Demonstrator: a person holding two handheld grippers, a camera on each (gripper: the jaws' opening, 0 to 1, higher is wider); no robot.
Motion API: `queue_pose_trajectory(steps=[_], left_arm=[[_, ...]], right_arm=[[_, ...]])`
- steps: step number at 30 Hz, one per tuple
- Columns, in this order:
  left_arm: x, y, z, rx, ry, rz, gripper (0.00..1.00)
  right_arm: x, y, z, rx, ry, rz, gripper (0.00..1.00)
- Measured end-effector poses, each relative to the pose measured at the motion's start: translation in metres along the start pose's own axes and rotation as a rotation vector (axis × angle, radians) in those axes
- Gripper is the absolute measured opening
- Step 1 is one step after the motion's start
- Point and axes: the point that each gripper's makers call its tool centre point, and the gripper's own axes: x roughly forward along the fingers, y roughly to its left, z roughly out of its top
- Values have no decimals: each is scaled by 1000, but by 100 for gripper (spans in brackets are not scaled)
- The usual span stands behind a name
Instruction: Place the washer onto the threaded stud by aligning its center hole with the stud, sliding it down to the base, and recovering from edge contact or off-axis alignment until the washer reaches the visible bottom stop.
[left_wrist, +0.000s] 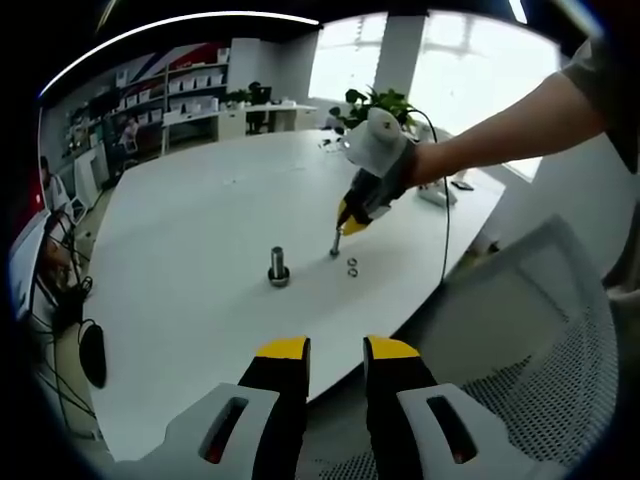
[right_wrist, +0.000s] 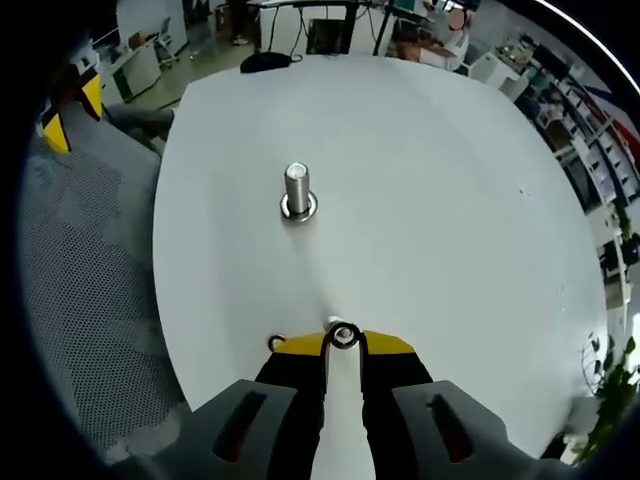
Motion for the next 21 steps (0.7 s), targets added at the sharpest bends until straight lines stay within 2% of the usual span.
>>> queue_pose_trajectory(steps=[12,21], left_arm=[[0,0,0,-1,1,0,19],[1,0,-1,-2,5,-3,19]], right_arm=[[13,4,-1,-14,20,20,14],[32,2,-14,19,61,40,14]])
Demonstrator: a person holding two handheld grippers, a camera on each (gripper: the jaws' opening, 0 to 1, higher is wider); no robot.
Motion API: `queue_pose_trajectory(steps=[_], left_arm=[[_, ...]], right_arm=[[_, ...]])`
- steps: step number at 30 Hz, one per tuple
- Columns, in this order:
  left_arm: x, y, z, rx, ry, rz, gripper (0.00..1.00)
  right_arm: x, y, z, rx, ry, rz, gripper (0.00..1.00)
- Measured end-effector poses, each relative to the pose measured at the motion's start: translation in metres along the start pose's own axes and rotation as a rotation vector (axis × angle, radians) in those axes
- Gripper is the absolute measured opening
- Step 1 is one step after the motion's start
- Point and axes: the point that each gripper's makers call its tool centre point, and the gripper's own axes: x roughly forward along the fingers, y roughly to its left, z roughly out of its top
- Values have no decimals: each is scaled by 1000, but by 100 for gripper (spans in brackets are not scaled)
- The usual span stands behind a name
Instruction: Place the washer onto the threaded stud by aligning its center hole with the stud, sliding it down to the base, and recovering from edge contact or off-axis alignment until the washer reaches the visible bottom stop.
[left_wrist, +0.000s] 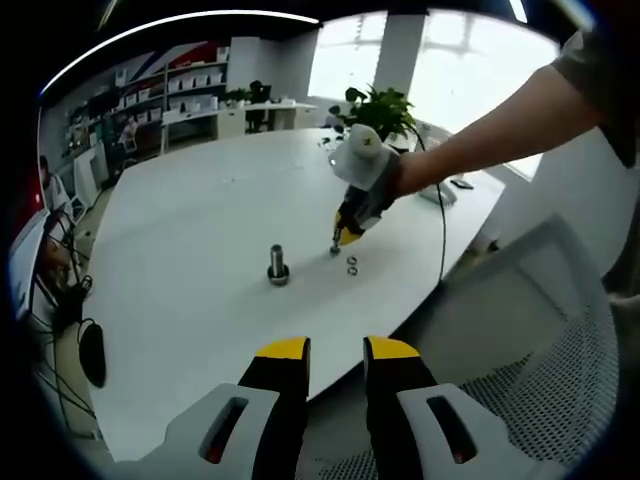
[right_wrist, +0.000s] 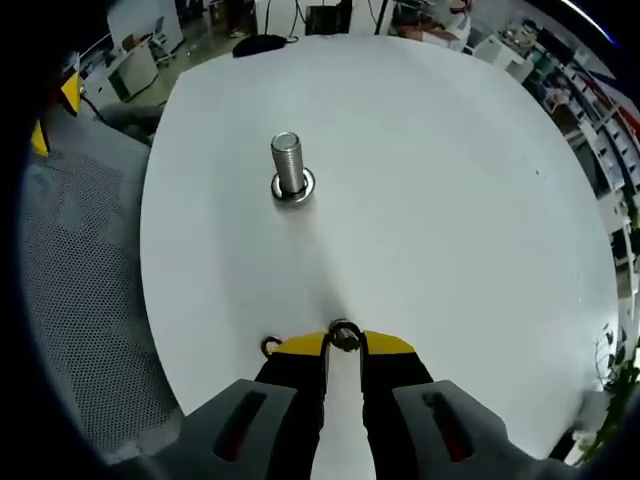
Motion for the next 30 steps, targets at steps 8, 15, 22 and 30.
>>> queue_pose_trajectory(steps=[8,15,22,30], left_arm=[[0,1,0,-4,-2,4,19],[0,1,-1,-3,0,5,19],[0,1,-1,-1,3,4,19],[0,1,-1,-3,1,5,19]], right_arm=[[9,1,-6,19,16,12,14],[15,2,-12,28,29,12,14],[14,2,-13,37,30,5,14],[8,2,-23,57,38,-4,15]])
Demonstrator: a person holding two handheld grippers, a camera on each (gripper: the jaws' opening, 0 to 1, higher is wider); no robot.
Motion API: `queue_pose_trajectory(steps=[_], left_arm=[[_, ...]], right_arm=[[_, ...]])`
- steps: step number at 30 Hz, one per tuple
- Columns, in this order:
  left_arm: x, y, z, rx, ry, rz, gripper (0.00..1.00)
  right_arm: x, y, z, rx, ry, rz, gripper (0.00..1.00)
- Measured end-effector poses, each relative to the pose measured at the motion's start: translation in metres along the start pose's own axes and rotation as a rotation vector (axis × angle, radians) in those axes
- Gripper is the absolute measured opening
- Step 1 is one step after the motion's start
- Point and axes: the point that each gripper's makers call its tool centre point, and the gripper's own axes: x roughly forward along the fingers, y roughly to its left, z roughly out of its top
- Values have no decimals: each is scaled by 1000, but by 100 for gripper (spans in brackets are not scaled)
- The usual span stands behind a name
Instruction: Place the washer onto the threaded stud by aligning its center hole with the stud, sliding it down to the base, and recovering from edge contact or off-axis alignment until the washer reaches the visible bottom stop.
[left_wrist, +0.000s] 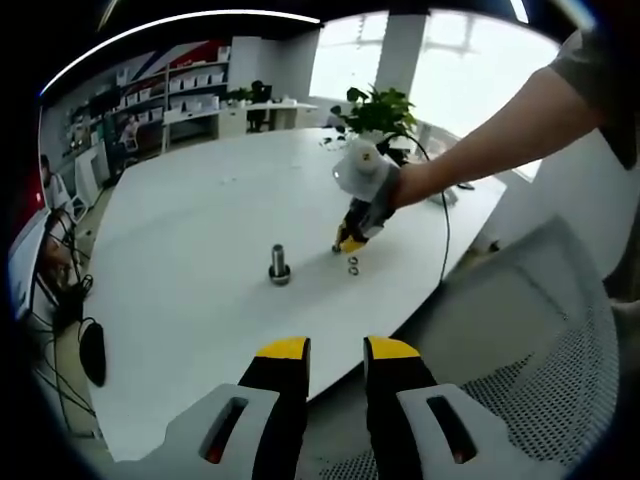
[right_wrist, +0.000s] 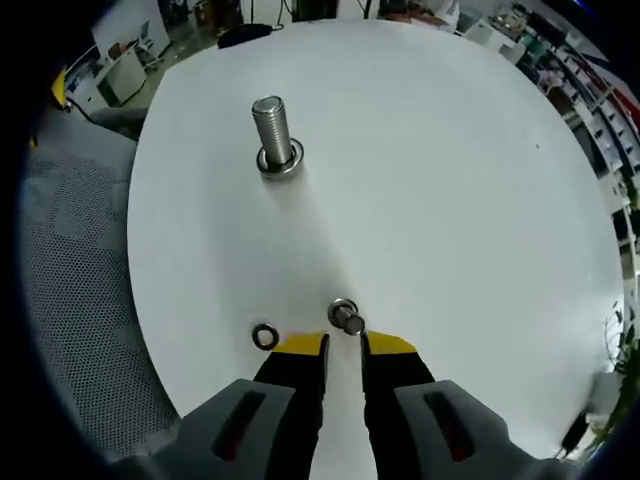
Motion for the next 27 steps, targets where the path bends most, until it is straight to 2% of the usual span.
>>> queue_pose_trajectory(steps=[7,9,21,27], left_arm=[[0,1,-1,0,2,2,19],[0,1,-1,-1,4,3,19],[0,2,-1,11,10,10,19],[0,2,-1,9,7,12,19]], right_arm=[[-3,8,-8,15,6,10,16],[-4,13,-6,0,-14,17,16],[4,27,-6,12,-14,49,16],[5,27,-4,5,-26,57,16]])
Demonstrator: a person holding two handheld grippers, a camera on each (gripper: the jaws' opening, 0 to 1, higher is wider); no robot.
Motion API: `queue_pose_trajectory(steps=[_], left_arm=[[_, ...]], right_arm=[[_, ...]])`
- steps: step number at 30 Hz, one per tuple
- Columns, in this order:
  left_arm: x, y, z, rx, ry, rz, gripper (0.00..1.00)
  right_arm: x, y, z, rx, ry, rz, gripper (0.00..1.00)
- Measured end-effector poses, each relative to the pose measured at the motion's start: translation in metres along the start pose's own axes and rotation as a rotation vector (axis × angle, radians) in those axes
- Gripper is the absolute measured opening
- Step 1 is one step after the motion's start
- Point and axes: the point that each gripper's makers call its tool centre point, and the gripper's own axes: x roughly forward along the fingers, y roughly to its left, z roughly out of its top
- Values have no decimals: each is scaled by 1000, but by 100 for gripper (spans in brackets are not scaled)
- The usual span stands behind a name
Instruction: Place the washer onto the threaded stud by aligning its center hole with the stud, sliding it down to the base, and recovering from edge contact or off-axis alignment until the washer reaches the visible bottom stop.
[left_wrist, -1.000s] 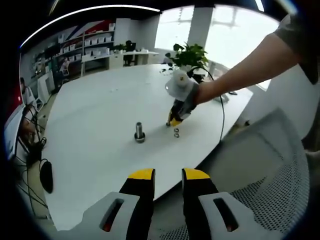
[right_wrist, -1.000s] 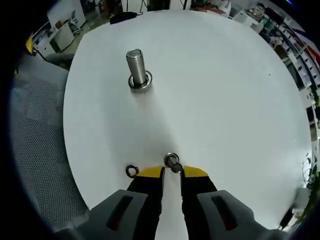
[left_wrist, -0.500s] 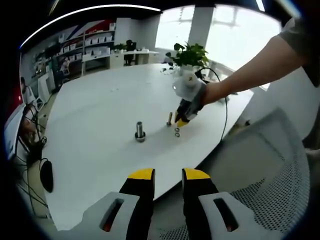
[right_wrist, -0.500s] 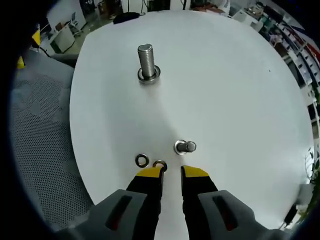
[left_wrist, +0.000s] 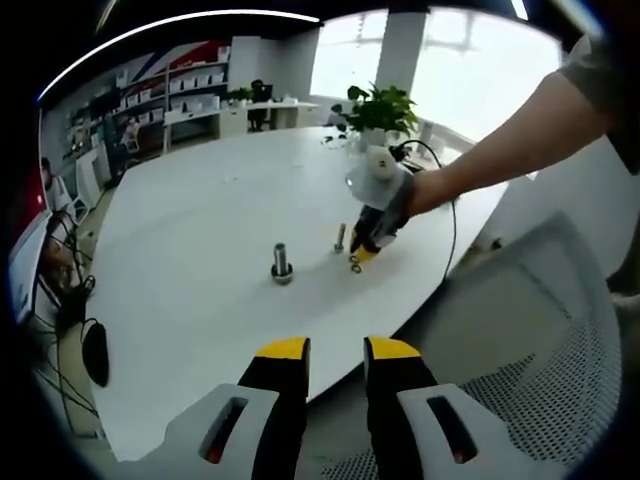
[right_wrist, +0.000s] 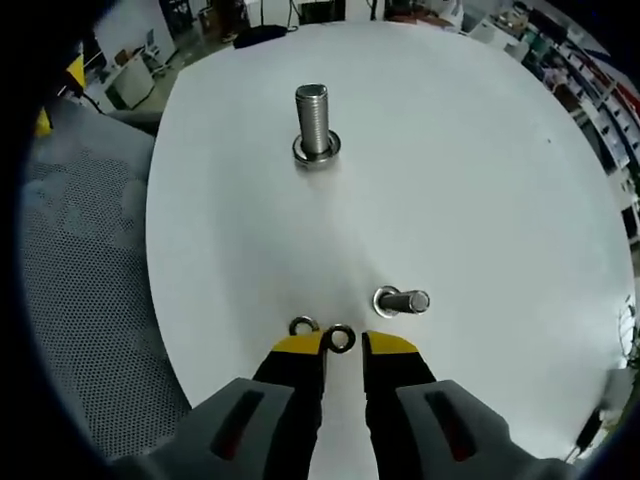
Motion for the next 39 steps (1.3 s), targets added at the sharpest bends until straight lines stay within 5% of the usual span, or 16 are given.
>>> queue_pose_trajectory(steps=[8,16,29,39], left_arm=[[0,1,0,-1,2,3,19],[0,0,0,5,2,3,18],[-1,1,1,3,-5,1,18],[1,0,-2,4,12,-1,18]], right_arm=[[-5,-9,-14,54,10,-3,16],[-4,1,-12,-8,1,30,17],[-3,-9,-8,-74,8,-19,17],[-2,-7,-10,-96,23,48,16]])
